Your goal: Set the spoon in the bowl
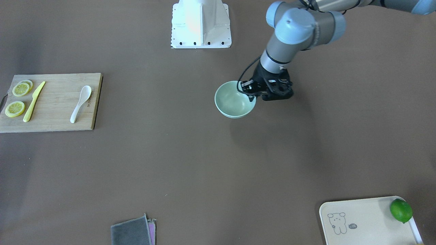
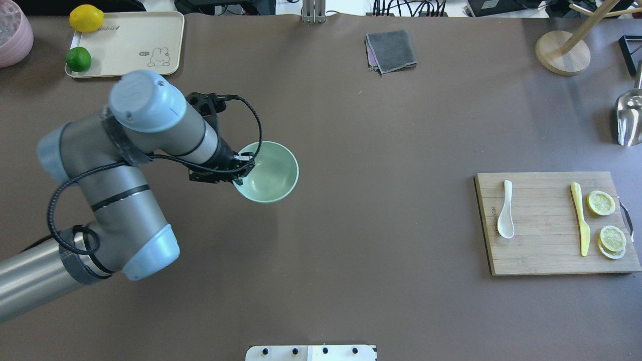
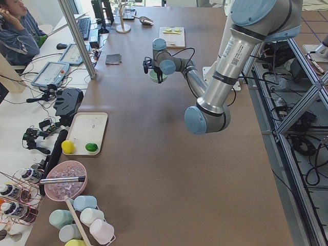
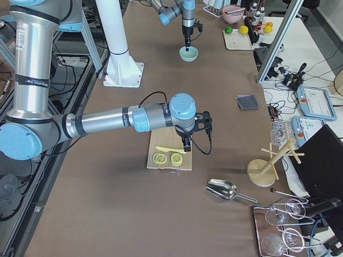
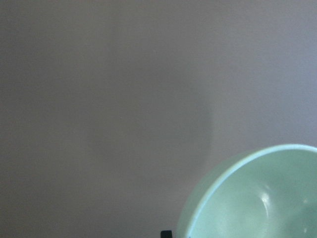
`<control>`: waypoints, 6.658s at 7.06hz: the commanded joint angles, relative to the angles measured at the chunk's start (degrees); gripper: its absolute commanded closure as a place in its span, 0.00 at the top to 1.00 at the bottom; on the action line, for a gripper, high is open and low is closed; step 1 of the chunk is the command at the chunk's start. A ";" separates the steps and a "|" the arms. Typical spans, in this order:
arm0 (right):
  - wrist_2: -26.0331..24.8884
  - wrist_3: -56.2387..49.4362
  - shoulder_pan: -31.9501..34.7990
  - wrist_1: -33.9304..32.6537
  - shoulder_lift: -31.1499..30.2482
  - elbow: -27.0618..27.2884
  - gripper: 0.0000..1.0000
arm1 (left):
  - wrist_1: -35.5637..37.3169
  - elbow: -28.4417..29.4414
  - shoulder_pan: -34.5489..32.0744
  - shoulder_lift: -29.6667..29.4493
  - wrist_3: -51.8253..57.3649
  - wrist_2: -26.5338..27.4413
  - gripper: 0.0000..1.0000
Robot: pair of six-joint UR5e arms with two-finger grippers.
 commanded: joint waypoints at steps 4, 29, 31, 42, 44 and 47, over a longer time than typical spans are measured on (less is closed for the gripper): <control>-14.06 27.91 -24.40 9.88 3.22 -0.66 0.96 | -6.04 15.79 7.27 -10.89 -5.27 7.64 0.00; -30.03 72.63 -46.29 9.26 47.04 -20.40 0.00 | 6.61 -11.28 -23.55 22.23 38.64 -14.66 0.97; -34.07 75.29 -48.31 9.53 47.78 -21.06 0.00 | 6.61 -10.83 -23.93 22.24 38.94 -14.68 0.97; -6.96 22.24 -12.18 7.52 13.03 -9.28 1.00 | 9.84 -3.20 -46.29 29.71 75.60 -14.77 0.97; -6.68 -0.19 -3.62 -3.50 9.64 -9.28 1.00 | 17.29 -2.92 -54.65 29.71 88.89 -14.85 0.97; -7.29 -19.06 4.75 -14.27 8.93 -9.89 1.00 | 18.76 -4.15 -58.99 35.84 97.83 -18.63 0.97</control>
